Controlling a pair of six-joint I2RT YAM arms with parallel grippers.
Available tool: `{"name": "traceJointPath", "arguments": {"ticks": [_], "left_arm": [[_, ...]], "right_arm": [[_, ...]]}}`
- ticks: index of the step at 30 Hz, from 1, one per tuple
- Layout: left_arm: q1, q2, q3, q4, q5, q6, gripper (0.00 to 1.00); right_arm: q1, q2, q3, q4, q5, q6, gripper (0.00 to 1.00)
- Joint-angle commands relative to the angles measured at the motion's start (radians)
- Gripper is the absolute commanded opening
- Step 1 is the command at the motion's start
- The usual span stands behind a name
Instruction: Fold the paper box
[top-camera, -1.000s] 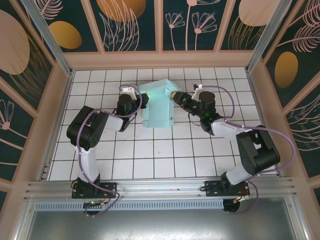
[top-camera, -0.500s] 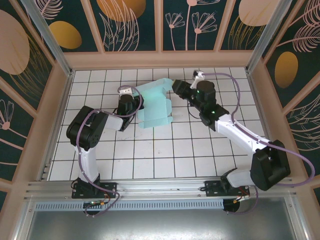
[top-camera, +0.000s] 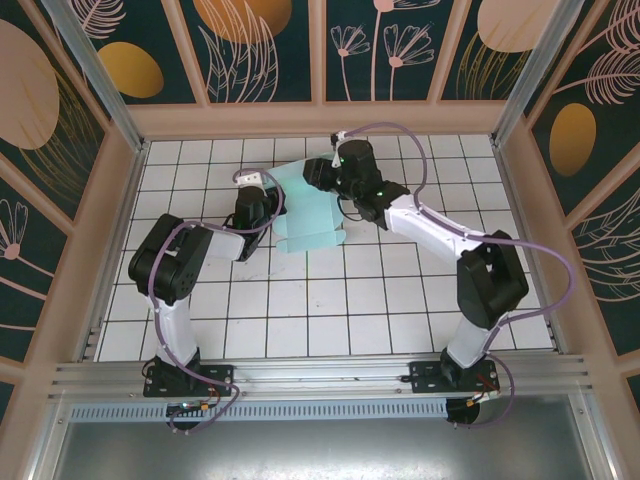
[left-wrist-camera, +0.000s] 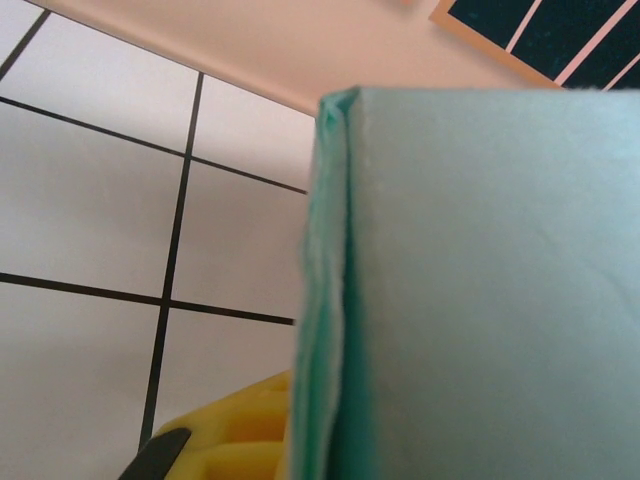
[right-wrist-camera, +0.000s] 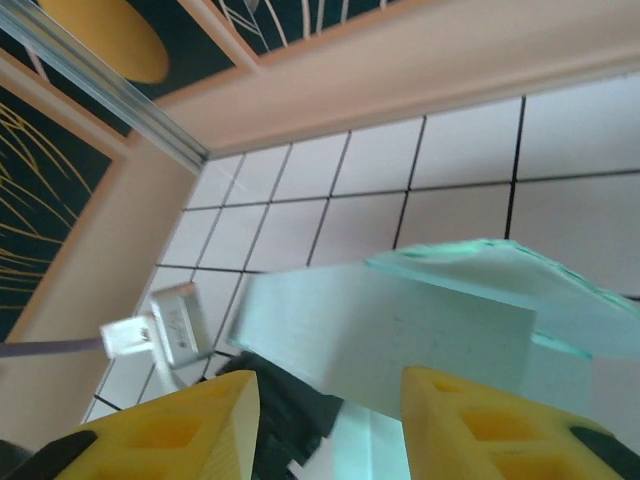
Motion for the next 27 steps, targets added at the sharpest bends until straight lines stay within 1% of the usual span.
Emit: {"name": "traceJointPath", "arguments": {"ticks": [1,4,8,12,15,17,19,22,27], "left_arm": [[0.003,-0.033,-0.012,0.017,-0.016,0.021,0.0],[0.002,-0.03,-0.012,0.019,-0.015,0.024,0.0],[0.002,-0.022,-0.009,0.022,-0.01,0.026,0.0],[0.002,-0.019,-0.008,0.023,-0.013,0.03,0.0],[0.002,-0.018,-0.01,0.023,-0.013,0.03,0.0],[0.002,-0.02,-0.012,0.023,-0.015,0.03,0.0],[0.002,-0.02,-0.011,0.023,-0.016,0.03,0.0],[0.002,-0.017,-0.013,0.025,-0.014,0.027,0.0],[0.001,-0.014,-0.012,0.028,-0.015,0.026,0.0]], "right_arm": [[-0.014,0.022,0.05,-0.013,-0.038,0.026,0.39],[-0.018,0.04,0.059,-0.015,-0.062,0.043,0.35],[-0.02,0.055,0.078,-0.021,-0.079,0.053,0.26],[-0.022,0.07,0.101,-0.032,-0.086,0.06,0.23],[-0.029,0.081,0.107,-0.033,-0.102,0.078,0.18],[-0.03,0.089,0.114,-0.04,-0.103,0.083,0.18],[-0.03,0.093,0.12,-0.049,-0.091,0.085,0.22],[-0.03,0.093,0.123,-0.053,-0.081,0.085,0.24],[-0.031,0.103,0.128,-0.065,-0.08,0.093,0.26]]}}
